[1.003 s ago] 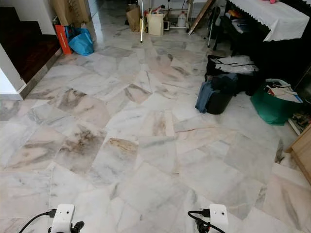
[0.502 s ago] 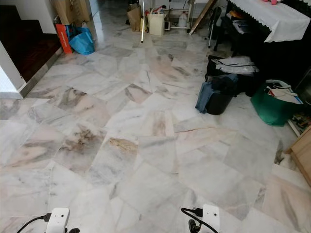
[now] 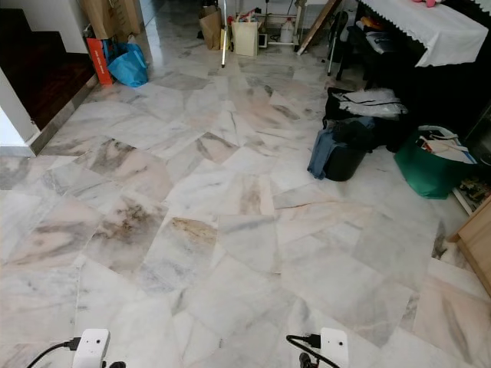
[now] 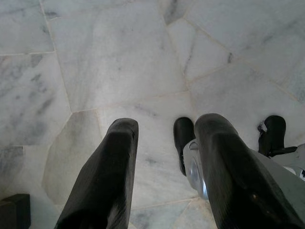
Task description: Move the pillow to the sofa from floor
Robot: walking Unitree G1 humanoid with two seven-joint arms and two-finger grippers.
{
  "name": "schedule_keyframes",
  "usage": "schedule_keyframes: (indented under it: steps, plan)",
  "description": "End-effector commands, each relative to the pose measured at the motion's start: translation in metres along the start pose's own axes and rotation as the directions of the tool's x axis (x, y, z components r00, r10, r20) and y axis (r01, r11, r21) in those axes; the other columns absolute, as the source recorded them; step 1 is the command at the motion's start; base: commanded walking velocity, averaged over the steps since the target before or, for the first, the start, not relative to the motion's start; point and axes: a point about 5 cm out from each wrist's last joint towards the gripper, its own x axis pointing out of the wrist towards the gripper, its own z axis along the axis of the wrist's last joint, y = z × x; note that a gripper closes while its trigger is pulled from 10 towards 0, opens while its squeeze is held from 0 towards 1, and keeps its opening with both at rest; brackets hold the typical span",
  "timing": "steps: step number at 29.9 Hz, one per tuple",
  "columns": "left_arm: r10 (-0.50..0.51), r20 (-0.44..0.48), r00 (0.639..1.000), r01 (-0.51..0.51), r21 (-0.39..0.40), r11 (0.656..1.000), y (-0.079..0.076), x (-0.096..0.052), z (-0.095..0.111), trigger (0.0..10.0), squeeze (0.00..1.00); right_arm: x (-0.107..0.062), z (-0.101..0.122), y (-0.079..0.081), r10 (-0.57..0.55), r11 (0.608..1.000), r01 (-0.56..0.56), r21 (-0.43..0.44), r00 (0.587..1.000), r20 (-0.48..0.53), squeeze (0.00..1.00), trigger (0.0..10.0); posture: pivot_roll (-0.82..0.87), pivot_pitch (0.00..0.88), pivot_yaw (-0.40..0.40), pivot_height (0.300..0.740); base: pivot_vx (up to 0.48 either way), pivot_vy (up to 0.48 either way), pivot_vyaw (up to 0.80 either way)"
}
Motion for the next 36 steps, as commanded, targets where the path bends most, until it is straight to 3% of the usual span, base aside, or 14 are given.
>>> schedule_keyframes:
  steps: [1, 11, 15, 22, 25, 26, 29, 30, 36]
  plan:
    - [-0.003, -0.026, 1.000, 0.003, 0.011, 1.000, 0.002, -0.001, -0.005, 10.0, 0.00, -0.002, -0.005, -0.004, -0.007, 1.000, 0.007, 0.008, 1.000, -0.009, 0.00, 10.0, 0.02, 0.000, -0.025, 0.740, 0.000, 0.000, 0.00]
    - [-0.005, -0.028, 1.000, 0.005, 0.016, 1.000, 0.002, -0.001, -0.005, 10.0, 0.00, 0.001, -0.003, 0.009, 0.002, 1.000, -0.002, 0.006, 1.000, -0.013, 0.00, 10.0, 0.02, 0.000, -0.018, 0.740, 0.000, 0.000, 0.00]
    - [-0.003, -0.030, 1.000, 0.004, 0.014, 1.000, 0.003, -0.001, -0.007, 10.0, 0.00, 0.005, 0.006, 0.028, 0.016, 1.000, -0.016, 0.003, 1.000, -0.004, 0.00, 10.0, 0.02, 0.000, -0.014, 0.740, 0.000, 0.000, 0.00]
    - [-0.003, -0.030, 1.000, 0.003, 0.016, 1.000, 0.003, -0.002, -0.007, 10.0, 0.00, 0.006, 0.007, 0.033, 0.020, 1.000, -0.020, 0.001, 1.000, -0.001, 0.00, 10.0, 0.02, 0.000, -0.012, 0.740, 0.000, 0.000, 0.00]
    - [-0.003, -0.031, 1.000, 0.003, 0.016, 1.000, 0.003, -0.002, -0.008, 10.0, 0.00, 0.005, 0.008, 0.026, 0.014, 1.000, -0.014, 0.002, 1.000, 0.004, 0.00, 10.0, 0.02, 0.000, -0.011, 0.740, 0.000, 0.000, 0.00]
    - [-0.003, -0.032, 0.999, 0.004, 0.016, 1.000, 0.004, -0.002, -0.008, 10.0, 0.00, 0.004, 0.008, 0.010, -0.001, 1.000, 0.001, 0.005, 1.000, 0.009, 0.00, 10.0, 0.02, 0.000, -0.010, 0.740, 0.000, 0.000, 0.00]
    - [-0.004, -0.032, 0.999, 0.004, 0.016, 1.000, 0.004, -0.002, -0.008, 10.0, 0.00, 0.002, 0.008, 0.001, -0.011, 1.000, 0.011, 0.007, 1.000, 0.009, 0.00, 10.0, 0.02, 0.000, -0.010, 0.740, 0.000, 0.000, 0.00]
    - [-0.005, -0.032, 0.999, 0.006, 0.016, 1.000, 0.004, -0.002, -0.008, 10.0, 0.00, 0.000, 0.005, -0.009, -0.022, 1.000, 0.022, 0.008, 1.000, 0.005, 0.00, 10.0, 0.02, 0.000, -0.010, 0.740, 0.000, 0.000, 0.00]
    - [-0.011, -0.031, 0.999, 0.011, 0.015, 1.000, 0.003, -0.002, -0.008, 10.0, 0.00, -0.004, -0.001, -0.022, -0.038, 0.999, 0.038, 0.012, 0.999, -0.009, 0.00, 10.0, 0.02, 0.000, -0.012, 0.740, -0.040, 0.000, 0.00]
